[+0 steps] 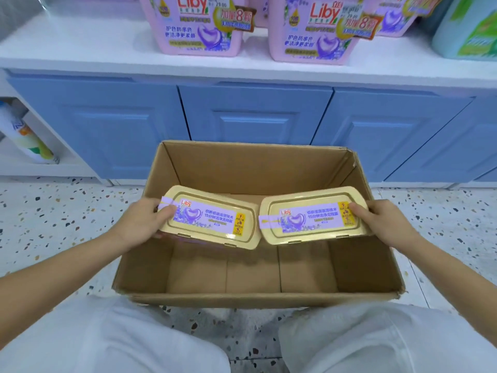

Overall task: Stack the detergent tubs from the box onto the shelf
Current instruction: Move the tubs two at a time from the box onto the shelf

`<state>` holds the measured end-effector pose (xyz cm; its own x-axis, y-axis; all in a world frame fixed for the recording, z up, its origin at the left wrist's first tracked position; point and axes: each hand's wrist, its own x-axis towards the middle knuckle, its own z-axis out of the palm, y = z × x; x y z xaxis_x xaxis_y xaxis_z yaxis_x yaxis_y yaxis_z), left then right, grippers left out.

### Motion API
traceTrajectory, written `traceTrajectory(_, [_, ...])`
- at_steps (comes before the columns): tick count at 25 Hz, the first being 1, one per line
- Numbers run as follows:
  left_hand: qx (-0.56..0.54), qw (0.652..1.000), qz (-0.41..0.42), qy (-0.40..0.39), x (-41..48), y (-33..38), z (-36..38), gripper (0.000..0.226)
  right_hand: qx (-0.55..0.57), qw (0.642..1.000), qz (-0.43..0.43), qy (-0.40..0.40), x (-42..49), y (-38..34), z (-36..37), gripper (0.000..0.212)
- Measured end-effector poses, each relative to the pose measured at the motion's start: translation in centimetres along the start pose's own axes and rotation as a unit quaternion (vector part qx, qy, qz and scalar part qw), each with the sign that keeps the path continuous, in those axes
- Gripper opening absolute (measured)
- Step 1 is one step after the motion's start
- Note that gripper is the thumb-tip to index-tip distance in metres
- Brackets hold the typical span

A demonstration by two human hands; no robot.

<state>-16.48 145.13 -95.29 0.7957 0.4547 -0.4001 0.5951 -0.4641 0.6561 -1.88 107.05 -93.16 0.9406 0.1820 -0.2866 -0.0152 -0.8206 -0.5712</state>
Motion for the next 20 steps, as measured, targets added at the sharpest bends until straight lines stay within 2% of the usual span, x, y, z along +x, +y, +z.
traceTrajectory(4, [-0.052,0.994,0.026,0.096,0.0,4.0,-4.7,0.034,0.02,0.998,-0.024,0.057,1.3,-3.8,-5.5,0.053])
traceTrajectory(6, [-0.065,0.987,0.056,0.134,0.0,6.4,-7.7,0.033,0.032,0.995,-0.052,0.077,1.7,-6.4,-8.6,0.051])
traceTrajectory(10, [-0.114,0.972,0.107,0.174,-0.7,12.1,-13.9,0.029,0.088,0.983,-0.103,0.121,2.9,-12.0,-15.5,0.04])
traceTrajectory(14, [-0.167,0.954,0.137,0.209,-1.3,18.6,-19.7,0.027,0.163,0.967,-0.112,0.159,4.0,-17.5,-21.8,0.032])
traceTrajectory(20, [-0.171,0.946,0.163,0.22,0.1,26.8,-25.9,0.026,0.17,0.958,-0.126,0.192,5.8,-24.4,-27.2,0.032])
